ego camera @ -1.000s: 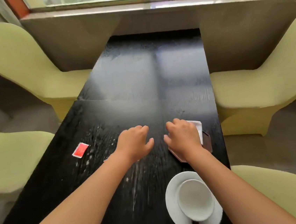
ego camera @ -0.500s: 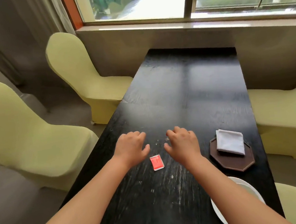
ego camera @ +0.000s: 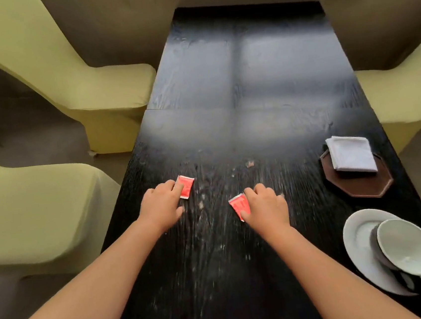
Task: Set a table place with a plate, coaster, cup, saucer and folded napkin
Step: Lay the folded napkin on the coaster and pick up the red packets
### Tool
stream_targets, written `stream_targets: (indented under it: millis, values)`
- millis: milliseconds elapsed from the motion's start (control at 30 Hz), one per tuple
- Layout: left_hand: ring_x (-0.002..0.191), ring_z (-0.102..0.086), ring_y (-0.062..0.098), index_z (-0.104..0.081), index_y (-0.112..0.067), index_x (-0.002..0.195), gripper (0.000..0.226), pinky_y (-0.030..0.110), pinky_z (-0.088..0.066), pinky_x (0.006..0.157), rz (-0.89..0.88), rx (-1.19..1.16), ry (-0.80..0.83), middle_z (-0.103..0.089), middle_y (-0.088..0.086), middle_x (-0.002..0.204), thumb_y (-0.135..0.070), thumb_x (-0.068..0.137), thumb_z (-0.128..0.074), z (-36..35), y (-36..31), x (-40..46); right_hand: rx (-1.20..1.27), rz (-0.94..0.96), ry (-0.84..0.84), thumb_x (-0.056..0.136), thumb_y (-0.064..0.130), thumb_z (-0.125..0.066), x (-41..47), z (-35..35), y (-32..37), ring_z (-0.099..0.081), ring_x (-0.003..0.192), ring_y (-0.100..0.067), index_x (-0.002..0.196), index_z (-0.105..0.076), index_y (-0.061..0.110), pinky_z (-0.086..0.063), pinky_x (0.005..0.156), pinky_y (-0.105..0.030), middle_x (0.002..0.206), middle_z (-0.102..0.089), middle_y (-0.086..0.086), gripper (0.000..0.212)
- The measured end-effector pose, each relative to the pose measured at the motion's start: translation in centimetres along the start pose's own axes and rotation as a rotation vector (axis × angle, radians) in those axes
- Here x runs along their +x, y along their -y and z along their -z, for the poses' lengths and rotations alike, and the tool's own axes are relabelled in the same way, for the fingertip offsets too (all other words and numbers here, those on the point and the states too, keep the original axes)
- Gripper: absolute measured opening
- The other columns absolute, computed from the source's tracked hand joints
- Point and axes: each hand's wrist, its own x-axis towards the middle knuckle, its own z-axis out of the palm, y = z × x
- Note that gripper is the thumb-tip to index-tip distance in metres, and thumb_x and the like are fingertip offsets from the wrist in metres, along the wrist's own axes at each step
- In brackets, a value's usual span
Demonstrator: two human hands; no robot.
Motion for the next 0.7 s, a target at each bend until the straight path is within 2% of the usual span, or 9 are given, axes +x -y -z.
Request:
stream_targets:
  millis: [133, 200, 333, 533, 700]
  values:
    - [0.108, -0.056, 0.026, -0.041, -0.017, 0.132, 0.051, 0.039, -0.047, 0.081, 0.050, -0.020, -0.010, -0.053, 0.004, 0.125, -0.043, 0.089, -0.048, -2.7, -0.1, 3.2, -0.034, -0.036, -0.011, 0.087, 0.040, -0.051, 1.3, -3.0, 0.2, -0.052, 0.102, -0.026, 0.115, -0.048, 0.015, -0.037, 0.071, -0.034, 0.115, -0.050, -0.005, 0.037]
    - [0.110, -0.055, 0.029, -0.043, -0.018, 0.129, 0.050, 0.040, -0.045, 0.082, 0.097, -0.056, 0.002, -0.052, 0.006, 0.127, -0.046, 0.089, -0.048, -3.7, -0.7, 4.7, -0.044, -0.053, -0.018, 0.086, 0.039, -0.052, 1.9, -4.1, 0.3, -0.052, 0.100, -0.026, 0.113, -0.048, 0.015, -0.032, 0.068, -0.032, 0.113, -0.050, -0.005, 0.037]
    - [0.116, -0.048, 0.029, -0.039, -0.021, 0.134, 0.054, 0.043, -0.044, 0.086, 0.120, -0.067, 0.051, -0.046, 0.007, 0.132, -0.047, 0.088, -0.050, -5.6, -1.4, 5.9, -0.087, -0.055, 0.008, 0.086, 0.043, -0.052, 2.1, -6.0, 0.4, -0.052, 0.099, -0.025, 0.119, -0.047, 0.015, -0.031, 0.066, -0.032, 0.113, -0.051, -0.005, 0.044]
    - [0.116, -0.041, 0.029, -0.042, -0.020, 0.134, 0.047, 0.042, -0.047, 0.084, 0.140, -0.192, -0.015, -0.044, 0.008, 0.132, -0.032, 0.091, -0.053, -7.0, -1.2, 5.4, -0.161, -0.043, -0.016, 0.088, 0.042, -0.052, 2.0, -6.8, 0.7, -0.051, 0.099, -0.025, 0.115, -0.047, 0.013, -0.030, 0.065, -0.032, 0.112, -0.051, -0.006, 0.040]
    - [0.112, -0.045, 0.031, -0.051, -0.007, 0.120, 0.032, 0.042, -0.047, 0.080, 0.160, -0.280, -0.085, -0.050, 0.011, 0.123, -0.014, 0.088, -0.053, -7.0, -0.9, 4.7, -0.161, -0.017, -0.012, 0.091, 0.033, -0.051, 2.0, -6.6, 1.1, -0.053, 0.100, -0.026, 0.114, -0.049, 0.013, -0.029, 0.066, -0.033, 0.111, -0.053, -0.007, 0.030]
